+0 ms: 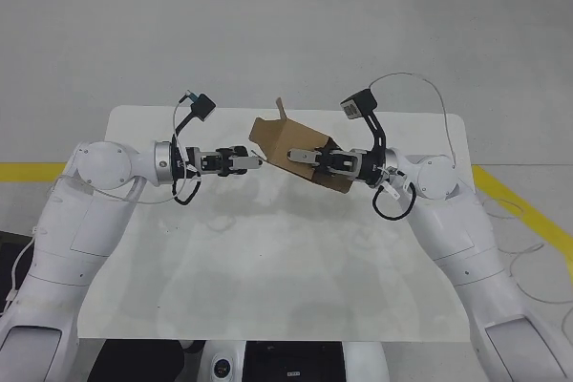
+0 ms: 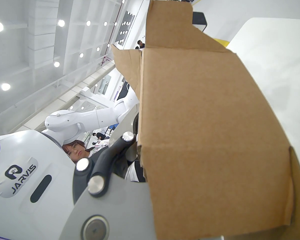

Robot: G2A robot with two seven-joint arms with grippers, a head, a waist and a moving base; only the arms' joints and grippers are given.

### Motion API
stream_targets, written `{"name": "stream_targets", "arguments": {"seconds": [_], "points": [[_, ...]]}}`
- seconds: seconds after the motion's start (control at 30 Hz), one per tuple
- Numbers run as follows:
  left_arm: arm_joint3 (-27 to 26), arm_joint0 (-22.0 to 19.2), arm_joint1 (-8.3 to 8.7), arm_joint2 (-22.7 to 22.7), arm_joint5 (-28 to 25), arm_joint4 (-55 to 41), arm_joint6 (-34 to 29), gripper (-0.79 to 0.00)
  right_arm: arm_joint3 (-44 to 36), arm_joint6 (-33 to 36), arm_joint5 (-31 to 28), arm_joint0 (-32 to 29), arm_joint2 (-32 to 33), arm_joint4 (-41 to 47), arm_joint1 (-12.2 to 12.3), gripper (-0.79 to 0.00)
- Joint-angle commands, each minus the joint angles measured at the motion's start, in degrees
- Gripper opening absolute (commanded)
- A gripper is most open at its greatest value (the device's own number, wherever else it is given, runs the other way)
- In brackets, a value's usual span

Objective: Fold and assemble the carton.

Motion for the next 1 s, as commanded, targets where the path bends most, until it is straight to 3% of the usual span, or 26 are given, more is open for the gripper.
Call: {"name": "stream_targets", "arguments": {"seconds": [0.0, 0.97], "points": [[0.0, 0.0, 0.02, 0.0, 0.0, 0.0, 0.0, 0.0, -0.1, 0.7, 0.2, 0.0, -0.1, 0.4, 0.0, -0.785], [-0.6, -0.1, 0.01, 1.1, 0.2, -0.3, -0.8, 0.0, 0.7, 3.3, 0.3, 1.3, -2.6, 2.2, -0.7, -0.785]]}}
